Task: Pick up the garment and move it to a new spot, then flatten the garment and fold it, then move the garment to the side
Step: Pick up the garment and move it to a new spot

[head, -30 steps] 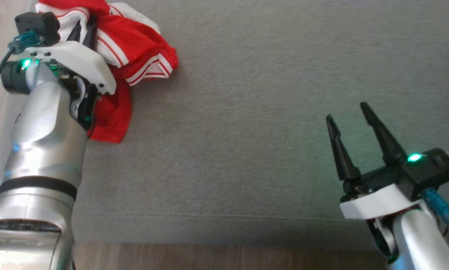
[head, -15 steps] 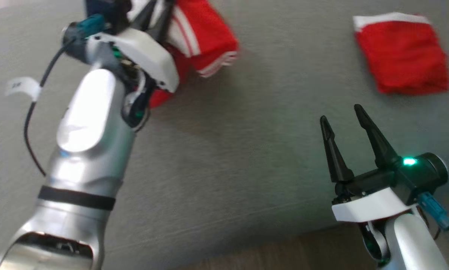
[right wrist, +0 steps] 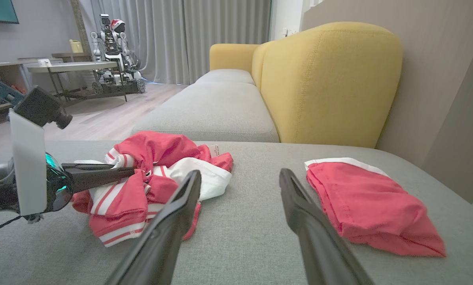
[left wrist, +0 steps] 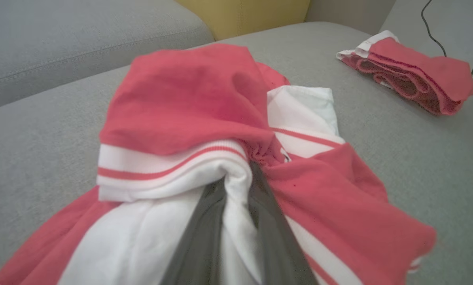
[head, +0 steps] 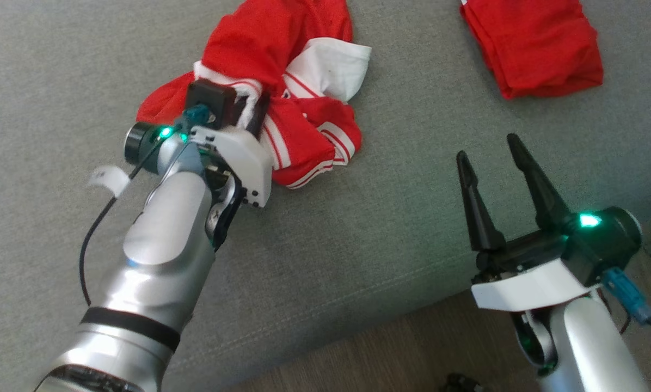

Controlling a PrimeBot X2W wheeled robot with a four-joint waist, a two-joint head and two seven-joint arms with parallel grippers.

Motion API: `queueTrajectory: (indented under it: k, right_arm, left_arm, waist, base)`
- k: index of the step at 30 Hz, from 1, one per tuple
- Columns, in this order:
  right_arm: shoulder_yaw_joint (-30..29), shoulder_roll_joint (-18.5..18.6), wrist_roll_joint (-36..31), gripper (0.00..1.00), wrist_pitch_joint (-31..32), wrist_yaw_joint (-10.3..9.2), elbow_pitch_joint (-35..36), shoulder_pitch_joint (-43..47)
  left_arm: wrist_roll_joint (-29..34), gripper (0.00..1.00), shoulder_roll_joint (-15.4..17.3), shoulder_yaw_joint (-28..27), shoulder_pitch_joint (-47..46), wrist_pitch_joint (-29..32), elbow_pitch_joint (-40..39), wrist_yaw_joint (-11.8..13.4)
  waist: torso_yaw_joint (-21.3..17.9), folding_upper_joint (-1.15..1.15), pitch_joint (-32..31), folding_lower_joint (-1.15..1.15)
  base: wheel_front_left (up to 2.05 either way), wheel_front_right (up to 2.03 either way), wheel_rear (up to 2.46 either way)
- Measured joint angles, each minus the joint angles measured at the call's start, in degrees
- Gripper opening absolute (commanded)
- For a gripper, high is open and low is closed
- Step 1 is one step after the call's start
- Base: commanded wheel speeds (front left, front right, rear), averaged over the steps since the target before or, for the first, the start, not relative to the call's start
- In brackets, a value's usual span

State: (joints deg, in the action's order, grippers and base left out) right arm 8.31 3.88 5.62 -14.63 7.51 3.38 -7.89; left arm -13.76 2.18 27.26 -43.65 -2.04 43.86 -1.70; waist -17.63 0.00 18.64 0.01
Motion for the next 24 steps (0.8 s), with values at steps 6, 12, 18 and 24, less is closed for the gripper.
queueTrajectory:
  k: [6, 12, 18, 24]
  right_arm:
    - [1.46, 0.0, 1.65, 1.0, 0.0, 0.0, -2.25, 0.36]
    - [4.02, -0.01, 3.99, 1.0, 0.0, 0.0, -5.2, 0.7]
    - [5.38, -0.04, 5.0, 1.0, 0.0, 0.0, -7.24, 3.21]
    - [2.68, -0.04, 5.01, 1.0, 0.0, 0.0, -7.32, 6.84]
  left_arm:
    - [-1.88, 1.0, -0.25, -0.52, 0.14, -8.48, 0.38, 2.76]
    - [-5.65, 1.0, 0.49, -5.45, 10.27, -12.22, -7.56, 6.09]
    - [-4.91, 1.0, 3.04, -12.39, 31.15, -12.26, -28.24, 6.97]
    - [-1.11, 1.0, 2.23, -17.33, 48.65, -12.26, -41.99, 6.65]
  waist:
    - [2.05, 0.0, -1.83, 0.0]
    - [5.45, 0.0, -6.68, -0.01]
    - [9.35, 0.0, -11.94, -0.01]
    - [13.73, 0.0, -16.03, -0.01]
  base:
    - [0.0, 0.0, 0.0]
    - [0.0, 0.0, 0.0]
    - [0.0, 0.0, 0.0]
    - [0.0, 0.0, 0.0]
